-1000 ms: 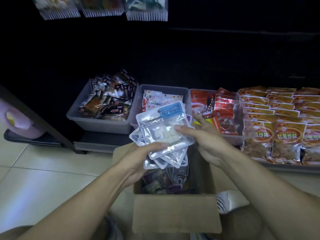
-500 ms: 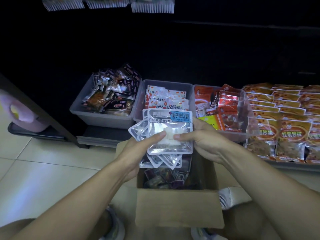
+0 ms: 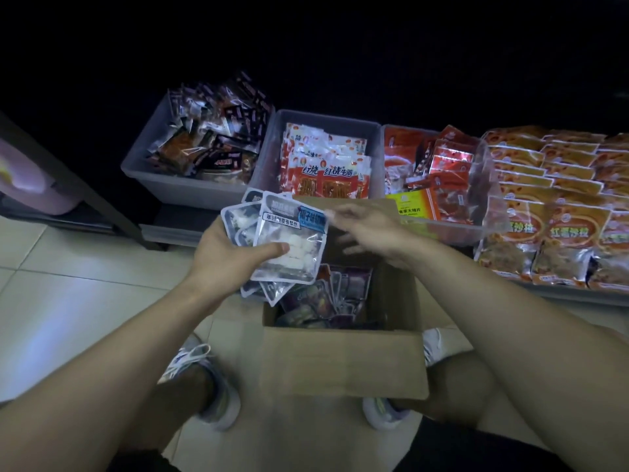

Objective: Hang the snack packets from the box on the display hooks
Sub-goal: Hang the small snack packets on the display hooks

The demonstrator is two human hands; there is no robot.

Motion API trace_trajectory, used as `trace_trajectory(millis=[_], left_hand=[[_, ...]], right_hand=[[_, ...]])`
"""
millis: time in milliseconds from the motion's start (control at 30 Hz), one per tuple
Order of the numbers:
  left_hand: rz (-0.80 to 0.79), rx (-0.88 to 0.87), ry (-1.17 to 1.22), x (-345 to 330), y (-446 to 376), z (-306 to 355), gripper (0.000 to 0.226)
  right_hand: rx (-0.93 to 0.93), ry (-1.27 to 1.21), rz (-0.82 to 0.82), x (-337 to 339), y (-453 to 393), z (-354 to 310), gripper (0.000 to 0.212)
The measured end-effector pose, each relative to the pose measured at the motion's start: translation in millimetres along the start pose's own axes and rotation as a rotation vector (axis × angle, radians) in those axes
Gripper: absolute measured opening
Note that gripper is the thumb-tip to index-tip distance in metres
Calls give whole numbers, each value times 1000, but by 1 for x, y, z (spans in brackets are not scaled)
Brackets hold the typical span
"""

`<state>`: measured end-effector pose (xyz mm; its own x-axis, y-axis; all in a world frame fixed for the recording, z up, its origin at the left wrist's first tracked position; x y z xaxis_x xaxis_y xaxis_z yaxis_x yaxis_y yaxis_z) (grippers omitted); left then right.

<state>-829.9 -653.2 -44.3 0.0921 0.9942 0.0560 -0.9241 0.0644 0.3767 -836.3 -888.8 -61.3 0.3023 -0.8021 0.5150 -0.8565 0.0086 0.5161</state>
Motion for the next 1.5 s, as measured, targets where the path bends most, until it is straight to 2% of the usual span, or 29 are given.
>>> trace_trajectory(millis=[33,100,200,267,333,467,500,600,667,700,767,900,967,1100,1233,1367,1433,1500], left_hand=[[16,-8,-6,4,-1,0,57],[39,-10,12,8,-1,2,56],[64,-24,27,12,-3,7,55],[80,-44,28,13,-5,10,55],[94,-47,29,14,-8,10,55],[94,-37,7,12,-11,5,57],[95,-35,7,12,-12,3,57],[96,4,66,12,-15,-5,55],[98,30,92,12,-17,-9,53],[101,35,99,12,-18,-10,53],[108,31,101,11,-19,-10,54],[115,18,109,11,-18,-8,52],[123,14,126,12,-18,-7,50],[138,-20,164,18,-20,0,51],[151,-62,211,23,-27,16,53],[197,-101,257,32,-27,35,54],[222,-121,302,37,-25,43,52],[237,-132,349,40,-21,46,50]], right_hand=[[-7,166,50,3,-9,8,42],[-42,427,17,-13,-27,32,32],[-126,600,-215,-69,-43,81,43],[-149,671,-298,-94,-54,109,60],[-177,669,-331,-106,-70,135,74],[-222,496,-315,-120,-84,153,73],[-240,428,-294,-125,-89,157,79],[-256,221,-271,-150,-121,190,119],[-258,186,-270,-163,-139,205,145],[-258,187,-259,-163,-137,200,151],[-243,241,-246,-158,-121,177,140],[-150,409,-243,-156,-104,148,84],[-118,495,-189,-155,-105,144,60],[-2,739,-85,-139,-94,118,26],[79,779,54,-87,-70,68,15],[101,731,60,-11,-25,10,29],[95,643,63,32,10,-11,28],[100,424,83,71,45,-22,19]])
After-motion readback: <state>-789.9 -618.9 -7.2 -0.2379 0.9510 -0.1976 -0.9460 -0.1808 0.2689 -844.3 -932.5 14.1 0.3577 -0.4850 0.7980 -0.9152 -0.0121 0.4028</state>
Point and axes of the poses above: each hand's wrist, its own y-axis away from the middle knuckle, its own x-axis out of the back of the hand, z = x × y, the point moved 8 cm from there along -y, towards the middle knuckle, and after that the axes turned 12 degrees about y, right-handed, at the moved point
